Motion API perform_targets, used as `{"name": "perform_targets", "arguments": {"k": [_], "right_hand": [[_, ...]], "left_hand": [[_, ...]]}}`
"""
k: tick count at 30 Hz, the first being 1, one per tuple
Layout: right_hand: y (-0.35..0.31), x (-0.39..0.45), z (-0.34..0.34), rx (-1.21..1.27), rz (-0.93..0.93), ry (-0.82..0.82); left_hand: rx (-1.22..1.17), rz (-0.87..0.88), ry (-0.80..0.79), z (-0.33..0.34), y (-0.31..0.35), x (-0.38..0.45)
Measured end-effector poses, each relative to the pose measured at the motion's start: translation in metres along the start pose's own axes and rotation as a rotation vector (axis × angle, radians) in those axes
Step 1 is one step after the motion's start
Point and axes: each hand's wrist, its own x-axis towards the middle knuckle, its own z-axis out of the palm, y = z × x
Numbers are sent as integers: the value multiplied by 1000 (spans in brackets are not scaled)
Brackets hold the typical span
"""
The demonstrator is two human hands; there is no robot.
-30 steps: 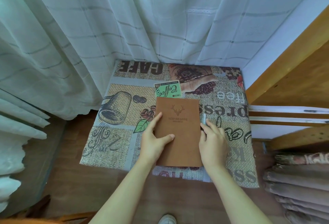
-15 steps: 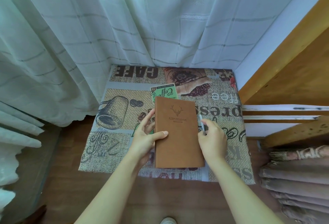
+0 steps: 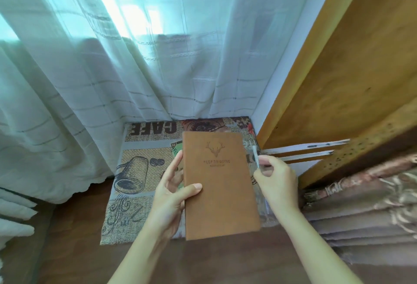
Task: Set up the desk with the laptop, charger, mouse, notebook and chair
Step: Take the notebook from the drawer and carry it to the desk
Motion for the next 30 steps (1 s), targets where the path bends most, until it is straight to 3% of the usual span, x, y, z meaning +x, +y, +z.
{"name": "perform_targets", "arguments": {"k": [7,15,21,30], "right_hand": [[-52,-32,-142,1,-78,219],[-47,-97,-281,47,0,425],[10,-171,-379,18,127,627],[147,-301,-526,-38,465,844]], "left_hand": [[85,8,-246,93,60,-49],[197,-36,-487,208,74,-109],[211,-144,-662,297,20,-174],[249,-345,-898,441,-123,-299]]}}
